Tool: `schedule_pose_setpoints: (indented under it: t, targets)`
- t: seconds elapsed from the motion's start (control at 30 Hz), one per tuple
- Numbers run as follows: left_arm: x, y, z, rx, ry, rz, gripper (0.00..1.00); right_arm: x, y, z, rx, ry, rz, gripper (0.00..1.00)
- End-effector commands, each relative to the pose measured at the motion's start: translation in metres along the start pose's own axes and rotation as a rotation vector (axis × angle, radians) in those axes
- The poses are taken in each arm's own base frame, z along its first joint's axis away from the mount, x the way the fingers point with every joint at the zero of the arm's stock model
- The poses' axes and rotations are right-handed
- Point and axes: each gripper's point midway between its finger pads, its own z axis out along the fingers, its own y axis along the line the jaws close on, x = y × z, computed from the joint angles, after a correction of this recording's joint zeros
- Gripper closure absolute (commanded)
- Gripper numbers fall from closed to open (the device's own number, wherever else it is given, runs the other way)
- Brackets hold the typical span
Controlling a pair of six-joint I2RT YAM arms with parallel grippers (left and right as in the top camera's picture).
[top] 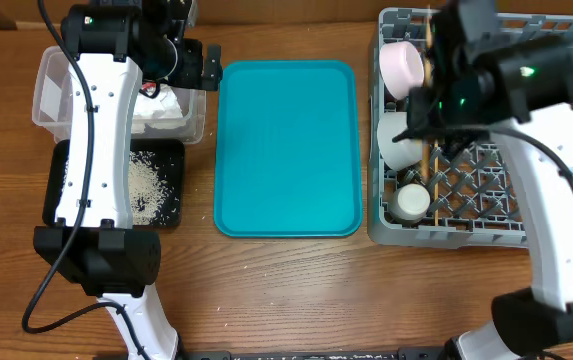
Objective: Sort waste into correct bins and load items into the dishwasher
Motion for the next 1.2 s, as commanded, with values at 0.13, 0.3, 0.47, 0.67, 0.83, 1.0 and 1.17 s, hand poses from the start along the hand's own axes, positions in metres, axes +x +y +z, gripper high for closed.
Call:
schedule_pose_setpoints:
  t: [0.13,0.3,0.47,0.67,0.83,1.0,1.17]
  targets:
    - [-0.003,0.002,-0.007,-0.009,-0.02,-0.01,0.0,0.027,-0.056,0.082,0.124,0.183,0.13,0.96]
    - [-0.003,0.002,-0.007,-0.008,-0.02,-0.01,0.0,0.029,-0.077,0.106,0.122,0.202,0.121,0.96]
    - [-0.003,0.002,-0.007,-0.008,-0.02,-0.01,0.0,0.029,-0.086,0.107,0.122,0.208,0.088,0.8]
    - [-0.003,0.002,-0.007,-0.008,-0.02,-0.01,0.0,0.023,-0.086,0.108,0.121,0.182,0.084,0.47]
    - [-0.003,0.002,-0.007,-0.009,-0.02,-0.011,0.0,0.018,-0.078,0.103,0.075,0.167,0.1,0.48]
    - [-0.003,0.002,-0.007,-0.008,-0.02,-0.011,0.0,-0.003,-0.055,0.053,-0.026,0.037,0.084,0.46]
    - [-0.003,0.002,-0.007,-0.008,-0.02,-0.01,0.0,-0.016,-0.033,-0.046,-0.098,-0.223,0.045,0.0]
